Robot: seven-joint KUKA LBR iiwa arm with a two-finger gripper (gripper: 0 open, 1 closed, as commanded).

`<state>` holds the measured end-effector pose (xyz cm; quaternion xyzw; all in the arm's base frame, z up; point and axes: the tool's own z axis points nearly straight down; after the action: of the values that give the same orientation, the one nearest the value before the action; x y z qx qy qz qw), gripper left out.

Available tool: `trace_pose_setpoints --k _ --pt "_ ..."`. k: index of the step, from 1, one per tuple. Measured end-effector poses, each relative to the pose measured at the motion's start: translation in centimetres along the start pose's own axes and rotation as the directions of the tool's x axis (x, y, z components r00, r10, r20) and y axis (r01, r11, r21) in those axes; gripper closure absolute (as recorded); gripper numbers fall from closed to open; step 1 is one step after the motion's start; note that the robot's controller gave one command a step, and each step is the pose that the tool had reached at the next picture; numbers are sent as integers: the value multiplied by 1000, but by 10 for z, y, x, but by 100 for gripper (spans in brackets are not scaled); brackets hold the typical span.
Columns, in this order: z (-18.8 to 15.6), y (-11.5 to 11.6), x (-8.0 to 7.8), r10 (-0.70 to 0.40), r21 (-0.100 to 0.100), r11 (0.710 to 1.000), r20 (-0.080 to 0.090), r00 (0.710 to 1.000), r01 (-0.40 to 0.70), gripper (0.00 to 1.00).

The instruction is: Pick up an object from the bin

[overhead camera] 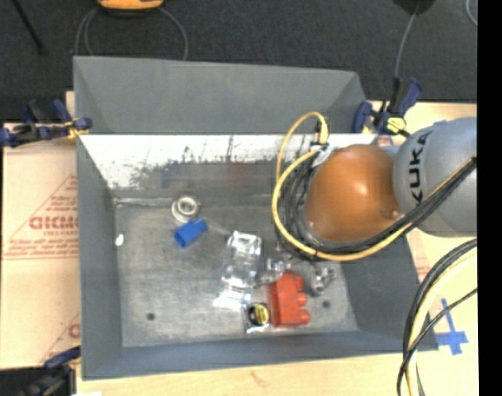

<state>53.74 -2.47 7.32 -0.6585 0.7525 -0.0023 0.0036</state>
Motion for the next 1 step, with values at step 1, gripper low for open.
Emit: trace_pose_setpoints --k 1 --pt "-2 -2 0 4 0 1000 1 1000 -4 0"
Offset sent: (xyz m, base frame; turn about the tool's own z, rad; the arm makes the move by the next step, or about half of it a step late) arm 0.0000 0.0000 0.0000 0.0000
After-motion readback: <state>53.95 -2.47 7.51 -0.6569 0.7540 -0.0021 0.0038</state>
